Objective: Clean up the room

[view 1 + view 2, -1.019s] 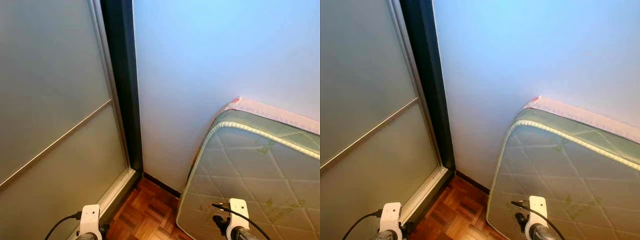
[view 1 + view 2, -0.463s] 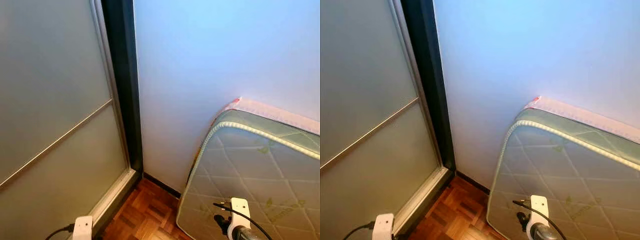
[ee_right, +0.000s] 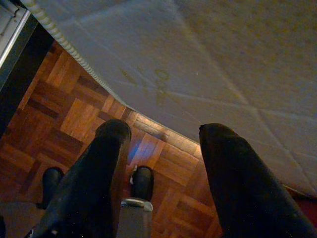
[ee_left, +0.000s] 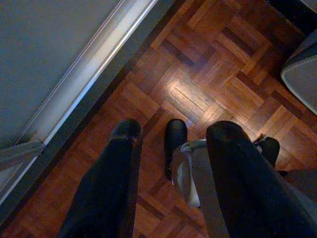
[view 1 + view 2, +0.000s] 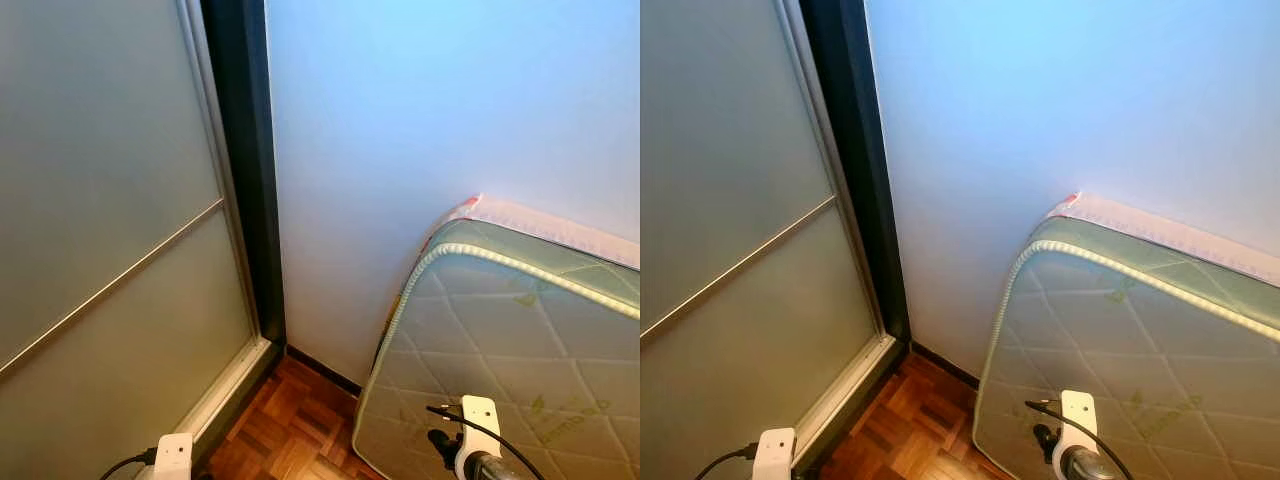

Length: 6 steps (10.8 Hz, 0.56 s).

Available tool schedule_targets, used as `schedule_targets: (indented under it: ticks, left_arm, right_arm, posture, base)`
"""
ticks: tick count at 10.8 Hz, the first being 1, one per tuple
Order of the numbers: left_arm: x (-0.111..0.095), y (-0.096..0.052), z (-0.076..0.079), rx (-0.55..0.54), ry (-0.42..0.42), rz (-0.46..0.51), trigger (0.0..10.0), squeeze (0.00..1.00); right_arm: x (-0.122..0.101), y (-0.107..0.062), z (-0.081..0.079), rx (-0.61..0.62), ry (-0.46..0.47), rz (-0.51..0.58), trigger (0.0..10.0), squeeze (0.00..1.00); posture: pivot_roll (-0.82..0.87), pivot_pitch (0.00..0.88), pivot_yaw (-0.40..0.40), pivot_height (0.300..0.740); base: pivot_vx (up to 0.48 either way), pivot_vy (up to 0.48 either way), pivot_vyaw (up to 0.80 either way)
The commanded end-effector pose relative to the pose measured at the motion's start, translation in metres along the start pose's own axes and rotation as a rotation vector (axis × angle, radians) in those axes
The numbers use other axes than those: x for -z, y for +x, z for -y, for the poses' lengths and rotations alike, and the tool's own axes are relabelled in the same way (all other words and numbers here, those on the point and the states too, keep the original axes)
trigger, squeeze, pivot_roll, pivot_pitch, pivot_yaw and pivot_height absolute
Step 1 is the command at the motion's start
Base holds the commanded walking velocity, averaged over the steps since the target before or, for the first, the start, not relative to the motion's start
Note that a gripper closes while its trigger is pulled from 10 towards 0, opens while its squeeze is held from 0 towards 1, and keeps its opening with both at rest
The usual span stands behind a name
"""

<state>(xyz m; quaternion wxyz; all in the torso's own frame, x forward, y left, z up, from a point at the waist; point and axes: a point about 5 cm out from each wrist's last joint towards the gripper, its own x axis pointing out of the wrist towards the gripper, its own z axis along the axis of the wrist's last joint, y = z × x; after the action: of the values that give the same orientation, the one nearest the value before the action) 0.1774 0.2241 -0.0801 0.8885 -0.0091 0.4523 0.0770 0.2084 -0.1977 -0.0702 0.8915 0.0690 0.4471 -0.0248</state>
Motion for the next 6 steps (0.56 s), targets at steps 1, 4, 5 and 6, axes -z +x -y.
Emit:
schedule_targets:
  ticks: [1, 4, 5, 6]
  left_arm:
    - [0.0073, -0.0009, 0.0027, 0.009, 0.026, -0.028, 10.0, 0.00]
    - [0.0120, -0.0019, 0.0022, 0.011, 0.023, -0.040, 10.0, 0.00]
    - [0.0125, -0.0020, 0.0015, 0.010, 0.023, -0.042, 10.0, 0.00]
    - [0.0129, -0.0022, 0.0005, 0.006, 0.016, -0.042, 10.0, 0.00]
  right_arm:
    - [0.0014, -0.0006, 0.0023, 0.003, 0.001, -0.002, 10.0, 0.00]
    - [0.0021, -0.0007, 0.0022, -0.001, -0.007, -0.005, 10.0, 0.00]
    - [0.0022, -0.0007, 0.0021, -0.002, -0.009, -0.006, 10.0, 0.00]
    - [0.0016, -0.0007, 0.0021, -0.004, -0.013, -0.005, 10.0, 0.00]
  posture:
    - [0.21, 0.001, -0.064, 0.740]
    - [0.21, 0.000, -0.063, 0.740]
    - [0.21, 0.000, -0.063, 0.740]
    - [0.21, 0.006, -0.064, 0.740]
  base:
    - [0.000, 0.000, 0.00]
    - [0.000, 0.000, 0.00]
    - [0.000, 0.000, 0.00]
    - [0.000, 0.000, 0.00]
